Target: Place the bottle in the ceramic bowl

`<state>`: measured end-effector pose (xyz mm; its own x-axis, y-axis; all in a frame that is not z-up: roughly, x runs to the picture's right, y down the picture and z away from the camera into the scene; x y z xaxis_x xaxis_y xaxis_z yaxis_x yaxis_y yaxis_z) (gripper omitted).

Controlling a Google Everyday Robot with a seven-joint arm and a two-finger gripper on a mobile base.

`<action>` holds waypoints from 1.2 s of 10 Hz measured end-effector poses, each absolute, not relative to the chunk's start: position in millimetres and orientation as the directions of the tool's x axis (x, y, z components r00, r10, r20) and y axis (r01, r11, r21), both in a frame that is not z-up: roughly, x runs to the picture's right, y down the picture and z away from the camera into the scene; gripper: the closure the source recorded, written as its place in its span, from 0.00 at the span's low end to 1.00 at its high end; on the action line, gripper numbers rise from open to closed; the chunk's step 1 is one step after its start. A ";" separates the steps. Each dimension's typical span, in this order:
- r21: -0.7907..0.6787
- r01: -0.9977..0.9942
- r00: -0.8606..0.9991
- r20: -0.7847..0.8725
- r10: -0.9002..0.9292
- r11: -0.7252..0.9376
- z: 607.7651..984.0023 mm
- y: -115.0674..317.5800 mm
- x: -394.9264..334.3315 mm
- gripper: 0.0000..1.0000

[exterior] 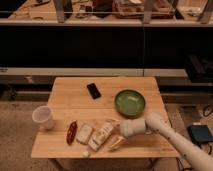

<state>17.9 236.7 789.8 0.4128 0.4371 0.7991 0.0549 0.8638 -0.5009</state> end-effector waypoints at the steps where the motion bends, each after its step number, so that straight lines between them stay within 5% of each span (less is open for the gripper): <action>1: -0.502 0.056 0.414 0.798 0.437 0.863 791.3 237.3 17.6 0.42; 7: -0.486 0.046 0.446 0.792 0.418 0.872 800.1 238.7 22.1 0.99; 12: -0.477 0.019 0.449 0.790 0.418 0.879 790.6 243.1 53.8 1.00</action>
